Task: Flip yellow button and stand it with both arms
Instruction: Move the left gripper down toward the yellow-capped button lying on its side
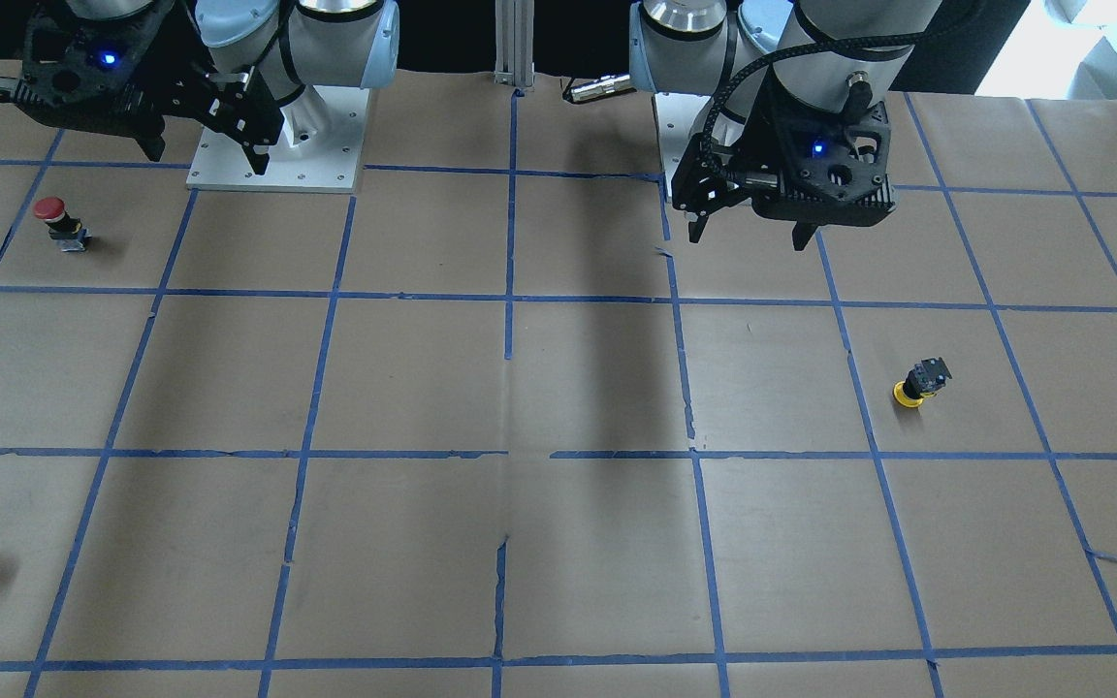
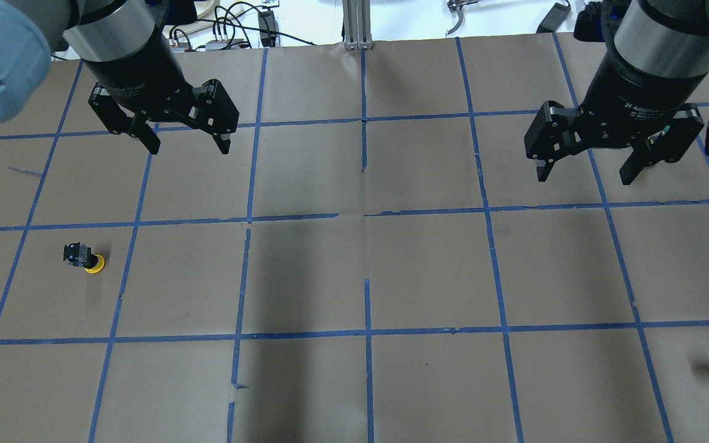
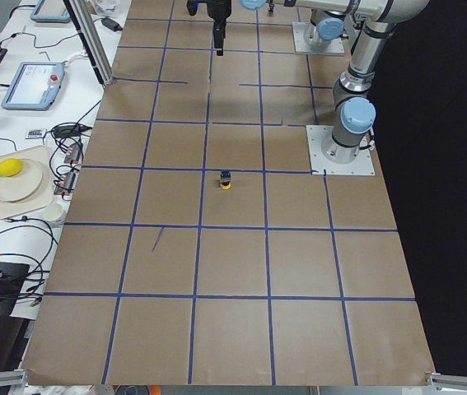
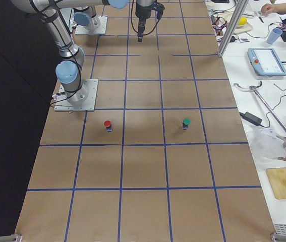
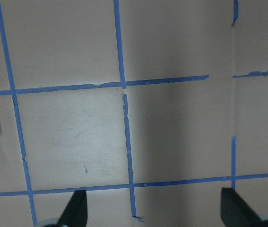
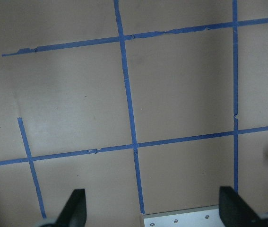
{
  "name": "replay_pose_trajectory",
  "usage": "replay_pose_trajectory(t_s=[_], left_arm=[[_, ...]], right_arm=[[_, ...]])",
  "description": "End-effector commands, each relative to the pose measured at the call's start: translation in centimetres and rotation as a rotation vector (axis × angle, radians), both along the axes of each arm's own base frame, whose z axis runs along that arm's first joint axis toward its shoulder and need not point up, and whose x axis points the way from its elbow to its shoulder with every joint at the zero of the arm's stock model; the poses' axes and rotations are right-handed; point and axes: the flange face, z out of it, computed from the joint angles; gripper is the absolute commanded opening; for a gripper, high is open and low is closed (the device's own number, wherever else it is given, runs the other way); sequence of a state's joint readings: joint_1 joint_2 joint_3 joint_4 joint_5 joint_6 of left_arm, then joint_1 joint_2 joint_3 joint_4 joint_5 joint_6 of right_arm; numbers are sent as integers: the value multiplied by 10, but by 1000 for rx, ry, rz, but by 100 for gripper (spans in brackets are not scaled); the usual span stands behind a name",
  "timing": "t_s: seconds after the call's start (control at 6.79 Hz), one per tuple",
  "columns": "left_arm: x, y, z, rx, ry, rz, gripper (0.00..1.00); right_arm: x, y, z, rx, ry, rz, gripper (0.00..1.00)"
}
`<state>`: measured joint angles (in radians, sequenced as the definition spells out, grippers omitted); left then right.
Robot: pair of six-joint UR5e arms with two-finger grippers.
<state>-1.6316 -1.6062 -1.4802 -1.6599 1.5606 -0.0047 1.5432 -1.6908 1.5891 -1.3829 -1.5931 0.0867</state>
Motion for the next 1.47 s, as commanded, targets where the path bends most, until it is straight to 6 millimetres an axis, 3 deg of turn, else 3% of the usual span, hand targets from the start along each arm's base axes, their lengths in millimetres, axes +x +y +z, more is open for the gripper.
replay_pose_trajectory(t_s=[0.0, 0.15, 0.29, 0.44, 0.74, 1.03, 1.18, 1.33], left_arm=[[0, 0, -1, 3, 2, 1, 100], [5, -1, 0, 2, -7, 7, 100], [31, -8, -6, 27, -10, 40, 100], [65, -16, -30, 71, -5, 104, 100], [153, -13, -96, 188, 29, 143, 100], [266, 2, -165, 173, 25, 334, 100], [309, 9, -219, 158, 28, 403, 100], [353, -4, -254, 39, -9, 371, 100]], right_arm=[[0, 1, 0, 0, -2, -1, 100], [0, 0, 0, 1, 2, -1, 100], [0, 0, 0, 0, -2, -1, 100], [0, -1, -1, 3, -2, 1, 100], [-1, -2, -2, 4, 5, 1, 100], [0, -1, -2, 4, -2, -1, 100], [0, -1, -1, 3, -1, 1, 100], [-1, -1, -1, 1, -1, -1, 100]])
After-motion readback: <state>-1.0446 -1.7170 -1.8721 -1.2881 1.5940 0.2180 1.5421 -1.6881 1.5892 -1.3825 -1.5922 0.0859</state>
